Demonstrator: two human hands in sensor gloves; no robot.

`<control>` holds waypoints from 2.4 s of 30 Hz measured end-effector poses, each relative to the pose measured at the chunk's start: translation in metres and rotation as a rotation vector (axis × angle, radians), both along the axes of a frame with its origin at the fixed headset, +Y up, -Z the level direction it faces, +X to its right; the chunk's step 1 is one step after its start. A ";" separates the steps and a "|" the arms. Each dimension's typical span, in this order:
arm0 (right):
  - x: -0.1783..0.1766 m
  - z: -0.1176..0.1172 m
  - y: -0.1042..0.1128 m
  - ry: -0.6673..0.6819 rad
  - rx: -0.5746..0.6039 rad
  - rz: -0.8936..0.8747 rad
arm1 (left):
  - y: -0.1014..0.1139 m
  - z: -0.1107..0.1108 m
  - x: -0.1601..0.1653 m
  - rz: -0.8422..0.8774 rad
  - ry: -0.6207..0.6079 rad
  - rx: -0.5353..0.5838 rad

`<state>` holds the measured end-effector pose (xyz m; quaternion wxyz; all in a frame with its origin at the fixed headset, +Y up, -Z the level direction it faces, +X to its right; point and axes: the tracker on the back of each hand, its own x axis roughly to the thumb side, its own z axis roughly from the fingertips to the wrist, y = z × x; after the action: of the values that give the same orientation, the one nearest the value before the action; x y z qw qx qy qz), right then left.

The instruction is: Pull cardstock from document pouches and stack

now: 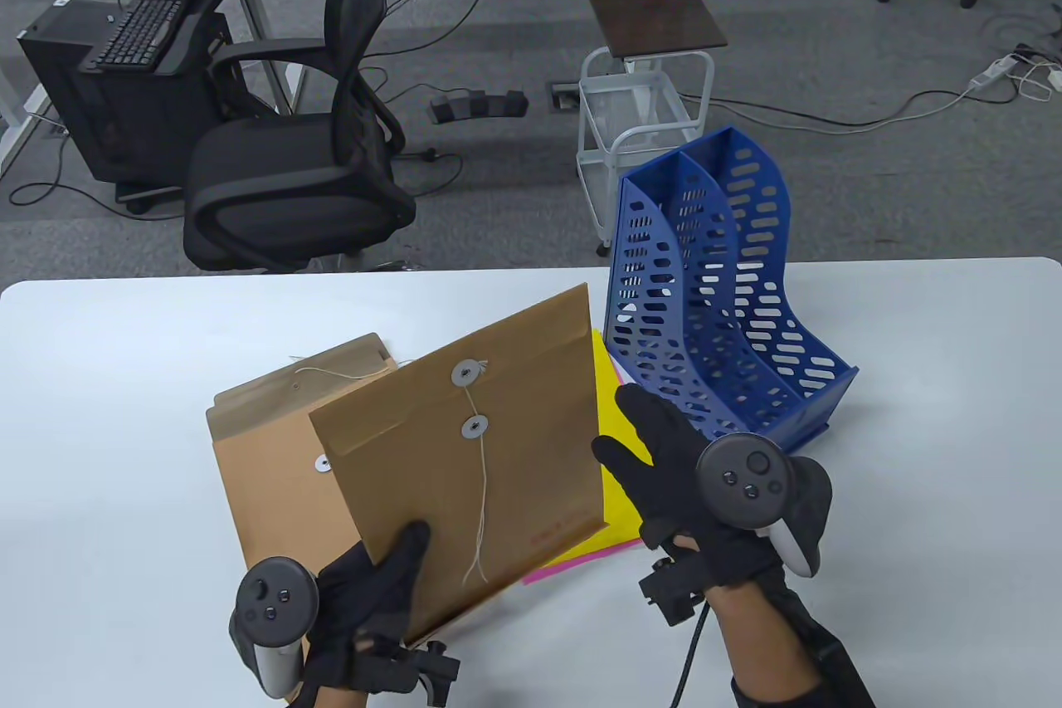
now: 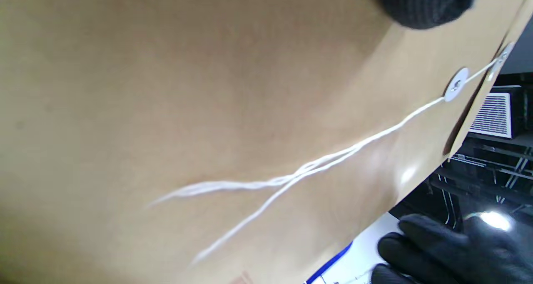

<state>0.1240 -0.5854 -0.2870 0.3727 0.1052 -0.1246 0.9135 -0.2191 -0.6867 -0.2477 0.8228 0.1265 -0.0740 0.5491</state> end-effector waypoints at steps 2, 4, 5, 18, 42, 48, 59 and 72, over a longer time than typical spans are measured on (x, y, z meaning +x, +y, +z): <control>-0.012 0.002 0.001 0.090 0.017 0.013 | 0.004 0.004 0.002 -0.054 0.028 0.049; -0.022 0.002 -0.005 0.155 -0.027 0.035 | 0.006 0.006 0.004 -0.092 0.051 0.088; -0.026 0.001 -0.010 0.175 -0.050 0.045 | 0.008 0.008 0.006 -0.116 0.062 0.115; -0.049 0.002 -0.028 0.165 -0.117 0.111 | 0.022 0.025 0.026 -0.357 0.127 0.354; -0.040 -0.011 -0.037 0.502 -0.164 -0.534 | -0.020 -0.007 0.016 0.201 -0.212 -0.301; -0.026 -0.014 -0.031 0.506 -0.175 -0.765 | -0.025 -0.010 0.019 0.156 -0.219 -0.358; -0.006 -0.013 -0.022 0.399 -0.090 -0.862 | -0.024 -0.010 0.031 0.041 -0.298 -0.361; -0.042 0.033 0.011 0.315 0.385 -0.227 | -0.017 -0.004 0.034 -0.043 -0.240 -0.316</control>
<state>0.0817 -0.5739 -0.2536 0.4607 0.3002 -0.2476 0.7977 -0.1850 -0.7034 -0.2516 0.8291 -0.0721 -0.0873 0.5475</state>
